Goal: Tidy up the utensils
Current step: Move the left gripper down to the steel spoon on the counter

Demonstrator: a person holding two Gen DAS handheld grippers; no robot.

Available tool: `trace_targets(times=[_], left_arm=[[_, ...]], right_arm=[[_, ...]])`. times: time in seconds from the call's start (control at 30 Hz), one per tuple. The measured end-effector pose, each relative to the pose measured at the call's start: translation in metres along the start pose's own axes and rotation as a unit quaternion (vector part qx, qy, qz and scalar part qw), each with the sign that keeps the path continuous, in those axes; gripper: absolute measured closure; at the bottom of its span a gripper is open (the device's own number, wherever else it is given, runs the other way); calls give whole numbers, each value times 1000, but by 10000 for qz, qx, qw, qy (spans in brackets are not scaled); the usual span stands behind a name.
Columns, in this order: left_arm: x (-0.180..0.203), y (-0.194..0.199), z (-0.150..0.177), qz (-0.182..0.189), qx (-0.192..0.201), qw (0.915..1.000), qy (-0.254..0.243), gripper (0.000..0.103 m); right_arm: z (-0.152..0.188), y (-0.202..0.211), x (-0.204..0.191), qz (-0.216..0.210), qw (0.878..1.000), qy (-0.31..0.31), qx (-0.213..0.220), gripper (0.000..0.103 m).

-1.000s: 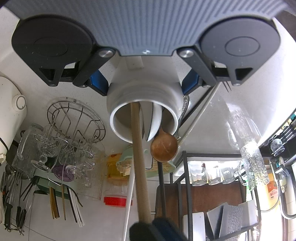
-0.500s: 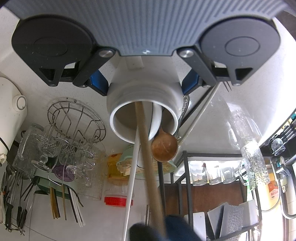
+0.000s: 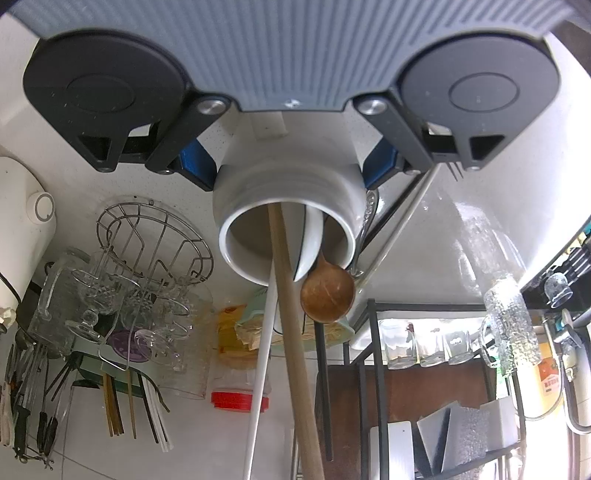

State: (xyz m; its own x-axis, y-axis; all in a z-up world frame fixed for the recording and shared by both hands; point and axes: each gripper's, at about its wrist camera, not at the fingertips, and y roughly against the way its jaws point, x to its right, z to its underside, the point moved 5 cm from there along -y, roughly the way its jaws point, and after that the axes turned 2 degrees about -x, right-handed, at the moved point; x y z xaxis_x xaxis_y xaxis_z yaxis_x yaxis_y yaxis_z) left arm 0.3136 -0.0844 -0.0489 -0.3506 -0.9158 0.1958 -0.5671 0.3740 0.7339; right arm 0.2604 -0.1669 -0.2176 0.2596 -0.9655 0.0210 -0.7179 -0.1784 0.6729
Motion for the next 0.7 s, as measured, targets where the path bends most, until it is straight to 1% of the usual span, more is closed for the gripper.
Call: trace_targets(times=[0.23,0.4,0.5,0.6,0.7], left_arm=[[-28,17,16,-217,295,9988,313,57],[-51,22,33,-385,404,9970,538,57],[-70,18,48,-560,362,9949,755,57],[-89,11,64,-668,257,9921,1029,57],[-103,3,80,-734,128,9900,1195,57]], right_arm=[[0,0,-1,24,10000,-7,-7,15],[0,0,-1,38,10000,-13,-39,15],[0,0,-1,38,10000,-55,-33,15],[0,0,0,25,9999,-110,-51,15],[-1,0,1,57,9998,-138,-93,15]])
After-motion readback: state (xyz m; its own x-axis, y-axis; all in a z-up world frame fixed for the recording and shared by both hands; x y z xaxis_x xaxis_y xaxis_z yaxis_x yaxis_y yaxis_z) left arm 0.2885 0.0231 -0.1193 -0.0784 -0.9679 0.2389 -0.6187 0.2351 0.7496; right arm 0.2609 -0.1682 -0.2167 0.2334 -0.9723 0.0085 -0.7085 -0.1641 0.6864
